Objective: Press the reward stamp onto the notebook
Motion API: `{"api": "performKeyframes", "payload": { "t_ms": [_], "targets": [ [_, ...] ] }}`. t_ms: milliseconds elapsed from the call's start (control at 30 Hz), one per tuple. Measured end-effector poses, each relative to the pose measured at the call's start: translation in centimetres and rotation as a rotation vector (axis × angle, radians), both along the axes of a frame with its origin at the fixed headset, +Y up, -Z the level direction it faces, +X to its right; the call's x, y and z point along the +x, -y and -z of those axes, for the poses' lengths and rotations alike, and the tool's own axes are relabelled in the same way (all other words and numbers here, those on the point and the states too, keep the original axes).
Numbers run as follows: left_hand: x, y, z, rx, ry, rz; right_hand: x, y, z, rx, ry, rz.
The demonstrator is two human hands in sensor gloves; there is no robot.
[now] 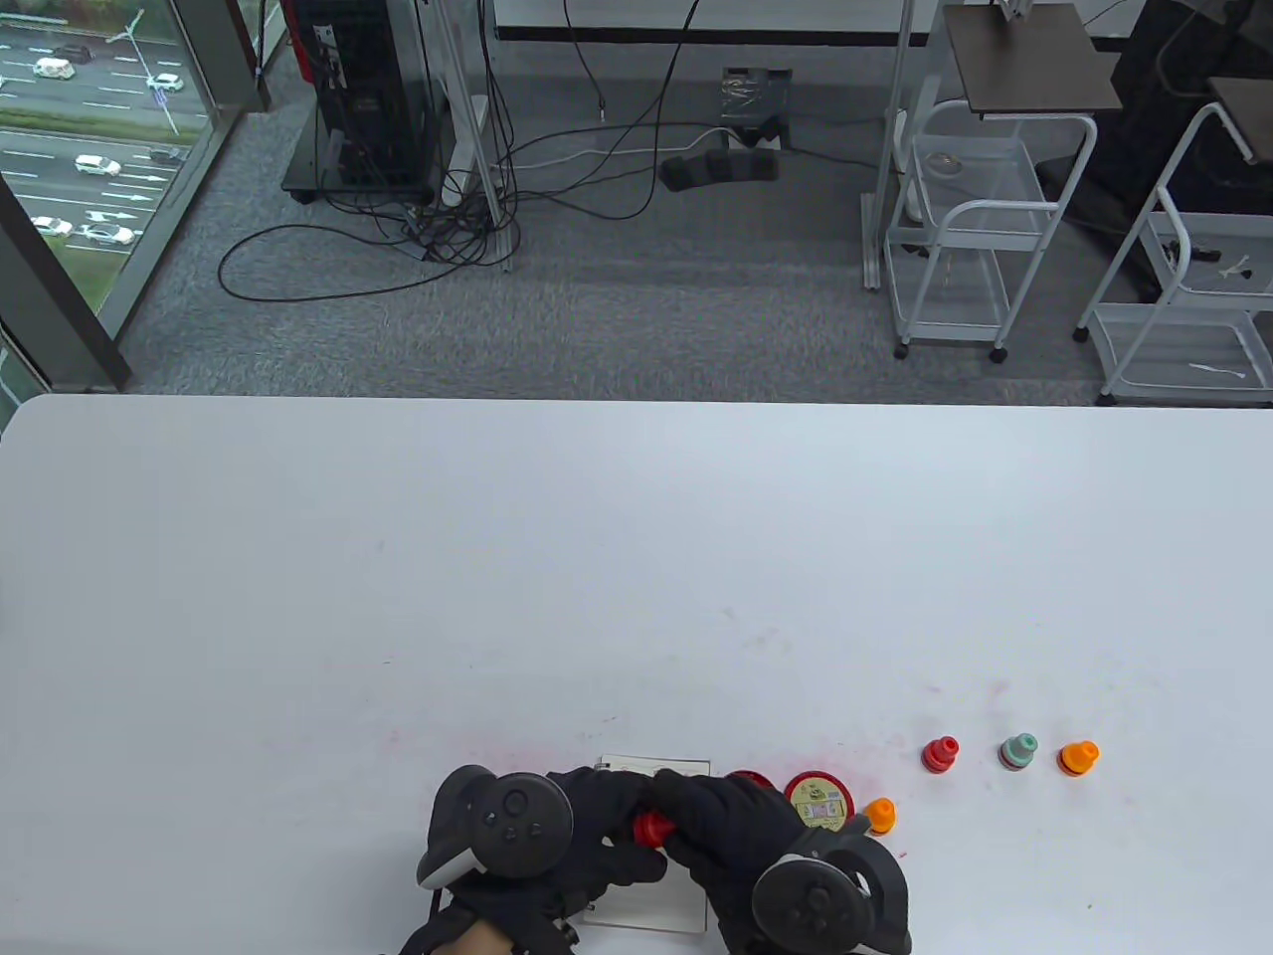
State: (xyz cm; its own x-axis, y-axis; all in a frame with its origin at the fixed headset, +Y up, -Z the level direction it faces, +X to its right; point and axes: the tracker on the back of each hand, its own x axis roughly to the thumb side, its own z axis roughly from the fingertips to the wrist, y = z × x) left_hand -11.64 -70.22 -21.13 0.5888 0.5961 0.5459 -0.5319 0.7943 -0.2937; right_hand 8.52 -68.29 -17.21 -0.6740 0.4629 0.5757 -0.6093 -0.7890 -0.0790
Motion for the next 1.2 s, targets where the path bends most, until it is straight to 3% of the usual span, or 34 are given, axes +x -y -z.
{"api": "performKeyframes", "payload": {
  "t_ms": [200, 400, 533, 600, 733, 967, 1100, 1200],
  "targets": [
    [-0.1, 0.0, 0.1, -0.054, 0.016, 0.006, 0.2, -0.1, 0.1, -0.006, 0.010, 0.033],
    [-1.6, -0.1, 0.4, -0.011, -0.028, 0.088, 1.4, -0.8, 0.1, 0.023, 0.062, 0.030],
    [-3.5, -0.1, 0.5, 0.028, -0.073, 0.185, 3.7, -2.6, 0.0, 0.149, 0.151, -0.108],
    [-4.7, -0.1, 0.8, 0.035, -0.106, 0.226, 5.0, -3.3, 0.1, 0.157, 0.189, -0.168],
    [-6.8, -0.4, 1.6, 0.013, -0.189, 0.181, 8.6, -3.9, 0.4, 0.089, 0.281, -0.274],
    [-7.3, -0.5, 1.7, 0.019, -0.207, 0.219, 14.3, -2.7, 0.3, 0.002, 0.476, -0.349],
    [-7.4, -0.3, 1.6, 0.002, -0.210, 0.232, 15.5, 0.1, 0.5, -0.131, 0.566, -0.554],
    [-7.4, -0.3, 1.5, -0.006, -0.212, 0.243, 15.6, 1.5, 1.0, -0.246, 0.568, -0.580]
  ]
}}
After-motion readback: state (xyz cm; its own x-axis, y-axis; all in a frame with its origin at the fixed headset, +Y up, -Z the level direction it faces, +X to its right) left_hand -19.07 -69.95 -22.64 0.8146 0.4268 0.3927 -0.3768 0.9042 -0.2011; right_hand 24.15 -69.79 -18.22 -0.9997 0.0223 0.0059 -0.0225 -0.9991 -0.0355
